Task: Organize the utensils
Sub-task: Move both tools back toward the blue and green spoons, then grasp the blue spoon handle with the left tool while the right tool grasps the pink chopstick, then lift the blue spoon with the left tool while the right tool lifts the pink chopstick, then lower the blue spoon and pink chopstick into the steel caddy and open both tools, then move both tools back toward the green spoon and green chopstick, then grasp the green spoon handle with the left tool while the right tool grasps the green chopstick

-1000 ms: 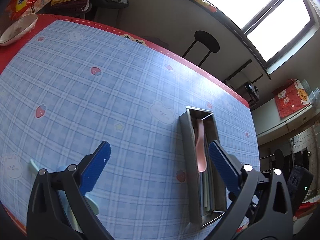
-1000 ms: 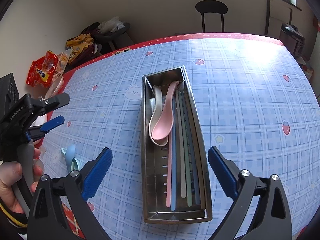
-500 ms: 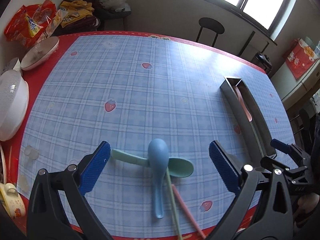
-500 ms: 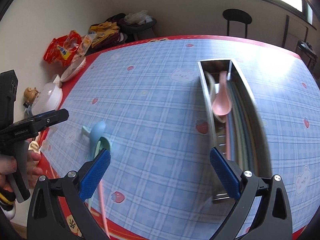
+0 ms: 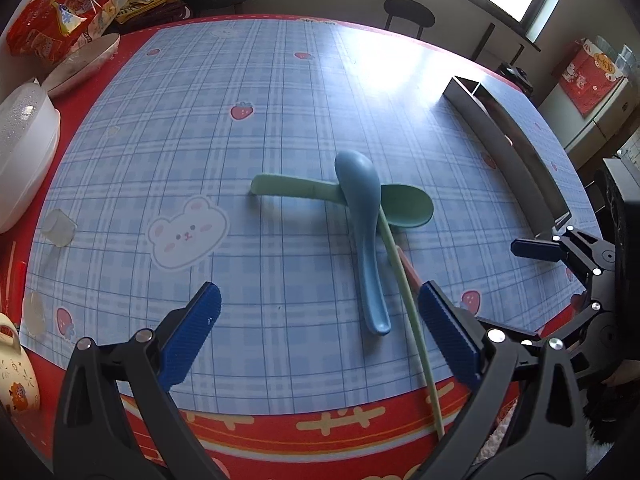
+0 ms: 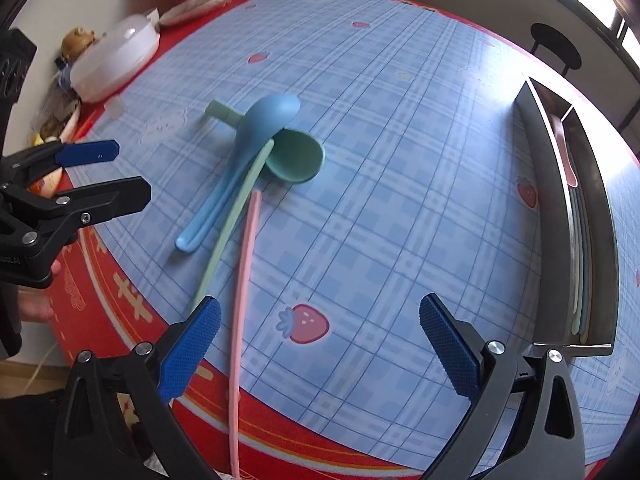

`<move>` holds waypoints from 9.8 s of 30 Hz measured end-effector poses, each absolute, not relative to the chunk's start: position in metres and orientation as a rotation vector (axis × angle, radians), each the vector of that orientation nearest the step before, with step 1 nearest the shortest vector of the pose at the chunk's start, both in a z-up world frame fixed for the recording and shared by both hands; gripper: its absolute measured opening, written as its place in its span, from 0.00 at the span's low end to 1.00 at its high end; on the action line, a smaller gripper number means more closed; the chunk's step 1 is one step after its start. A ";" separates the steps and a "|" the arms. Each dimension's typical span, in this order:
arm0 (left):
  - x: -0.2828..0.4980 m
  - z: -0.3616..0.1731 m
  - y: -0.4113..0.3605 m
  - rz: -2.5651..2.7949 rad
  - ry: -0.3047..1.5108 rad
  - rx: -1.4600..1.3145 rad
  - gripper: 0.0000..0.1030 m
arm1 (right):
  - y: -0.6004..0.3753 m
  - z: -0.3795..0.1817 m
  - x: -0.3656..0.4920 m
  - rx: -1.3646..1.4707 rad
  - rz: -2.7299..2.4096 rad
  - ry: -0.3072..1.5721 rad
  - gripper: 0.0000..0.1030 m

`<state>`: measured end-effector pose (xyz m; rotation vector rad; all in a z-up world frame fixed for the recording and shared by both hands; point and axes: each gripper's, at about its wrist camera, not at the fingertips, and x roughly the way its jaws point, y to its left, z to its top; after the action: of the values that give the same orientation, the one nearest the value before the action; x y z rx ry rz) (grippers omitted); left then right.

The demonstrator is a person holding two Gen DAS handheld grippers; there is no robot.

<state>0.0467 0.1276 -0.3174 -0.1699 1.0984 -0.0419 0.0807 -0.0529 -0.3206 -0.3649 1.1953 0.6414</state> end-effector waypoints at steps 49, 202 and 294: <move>0.105 -0.348 0.129 -0.213 1.196 -0.267 0.46 | -0.096 -0.319 0.099 -0.267 0.499 1.231 0.17; 0.345 -0.327 -0.112 -0.373 1.234 -0.266 0.23 | -0.248 -0.298 0.261 0.047 0.385 1.027 0.07; 0.178 -0.326 0.167 -0.354 1.207 -0.186 0.50 | -0.076 -0.324 0.078 -0.237 0.451 1.279 0.06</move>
<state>0.1779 0.1668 -0.3261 -0.1860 1.2073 -0.3540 0.0783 -0.0761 -0.3237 -0.2372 1.2791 0.4507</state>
